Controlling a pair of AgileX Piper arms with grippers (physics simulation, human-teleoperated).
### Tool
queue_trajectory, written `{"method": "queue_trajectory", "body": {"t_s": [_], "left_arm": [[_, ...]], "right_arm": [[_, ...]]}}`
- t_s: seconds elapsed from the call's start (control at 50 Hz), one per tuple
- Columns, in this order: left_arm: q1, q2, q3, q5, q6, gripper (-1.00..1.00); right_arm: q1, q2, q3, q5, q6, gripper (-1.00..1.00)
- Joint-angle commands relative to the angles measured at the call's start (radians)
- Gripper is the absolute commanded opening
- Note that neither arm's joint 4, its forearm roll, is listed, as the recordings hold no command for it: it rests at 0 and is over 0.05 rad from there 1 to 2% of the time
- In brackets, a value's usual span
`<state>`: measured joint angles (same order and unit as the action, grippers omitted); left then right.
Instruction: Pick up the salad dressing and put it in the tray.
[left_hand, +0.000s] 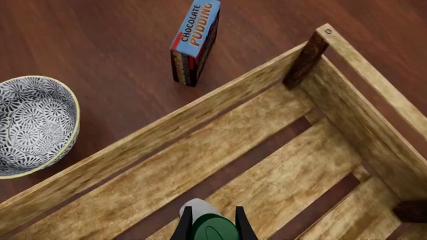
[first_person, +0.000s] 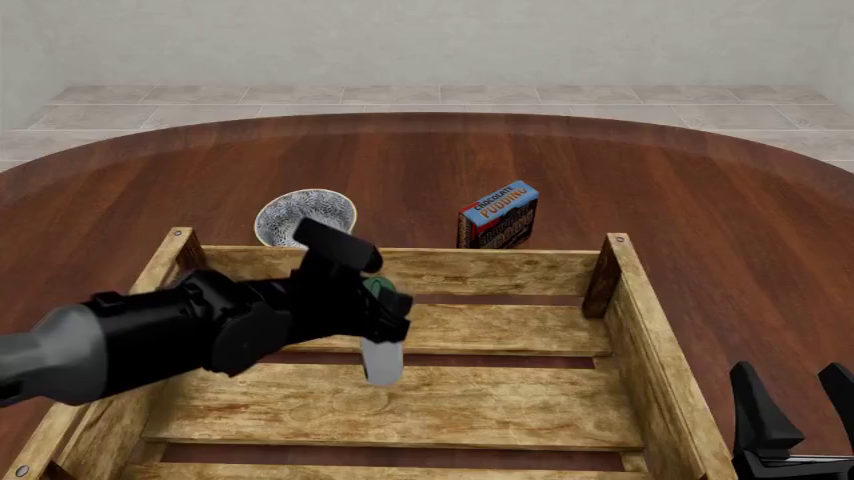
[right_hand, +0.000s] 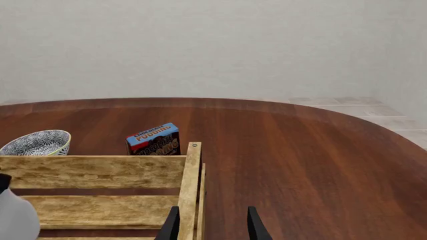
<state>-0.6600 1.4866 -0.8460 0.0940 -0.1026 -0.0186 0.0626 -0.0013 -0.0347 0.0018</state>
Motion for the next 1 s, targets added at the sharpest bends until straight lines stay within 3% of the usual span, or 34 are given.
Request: {"method": "queue_trajectory", "body": {"t_s": [0.02,0.52,1.0], "left_arm": [[-0.005,0.023,0.016,-0.030,0.015,-1.00],[-0.025,0.050,0.066,-0.095,-0.023,-1.00],[0.007,0.043,0.072,-0.096,0.001,-1.00]], "right_arm": [[-0.003,0.002,0.000,-0.002,0.005,1.00],[-0.004,0.007,0.000,-0.005,0.006,1.00],[-0.003,0.008,0.000,-0.006,0.008,1.00]]}}
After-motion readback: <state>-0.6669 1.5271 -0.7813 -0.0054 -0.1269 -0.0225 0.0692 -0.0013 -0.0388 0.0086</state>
